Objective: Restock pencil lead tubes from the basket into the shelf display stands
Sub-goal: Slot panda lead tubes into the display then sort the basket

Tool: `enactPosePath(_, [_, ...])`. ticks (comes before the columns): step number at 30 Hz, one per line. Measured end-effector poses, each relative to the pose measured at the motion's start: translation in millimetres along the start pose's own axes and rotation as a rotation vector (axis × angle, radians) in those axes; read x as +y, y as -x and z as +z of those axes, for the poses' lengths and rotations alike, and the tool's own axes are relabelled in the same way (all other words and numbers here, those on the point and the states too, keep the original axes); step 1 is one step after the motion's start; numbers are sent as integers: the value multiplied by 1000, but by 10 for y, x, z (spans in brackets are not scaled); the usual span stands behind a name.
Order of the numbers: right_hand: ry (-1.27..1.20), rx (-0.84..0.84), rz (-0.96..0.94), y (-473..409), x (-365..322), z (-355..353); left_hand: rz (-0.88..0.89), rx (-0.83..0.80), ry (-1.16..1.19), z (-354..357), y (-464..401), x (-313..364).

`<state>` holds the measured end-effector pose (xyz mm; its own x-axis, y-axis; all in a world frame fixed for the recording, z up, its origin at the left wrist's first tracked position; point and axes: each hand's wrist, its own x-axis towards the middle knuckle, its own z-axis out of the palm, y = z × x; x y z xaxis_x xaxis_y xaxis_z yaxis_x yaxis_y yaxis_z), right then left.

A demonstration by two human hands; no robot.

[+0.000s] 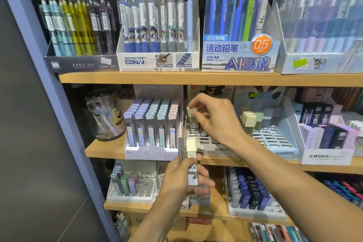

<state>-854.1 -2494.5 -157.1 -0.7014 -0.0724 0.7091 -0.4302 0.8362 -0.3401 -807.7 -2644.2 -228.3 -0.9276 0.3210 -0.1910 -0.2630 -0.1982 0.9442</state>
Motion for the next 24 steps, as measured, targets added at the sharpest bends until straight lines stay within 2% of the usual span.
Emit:
enactPosePath(9, [-19,-47,16,-94,-3,62,-1,18,-5,11,12,9])
enactPosePath(16, [198,-67,131,-234,151,61,26,1,-7,7,37,-1])
enactPosePath(24, [181,-138,99,-184,133,45,75,-52,-12,-14,68,-4])
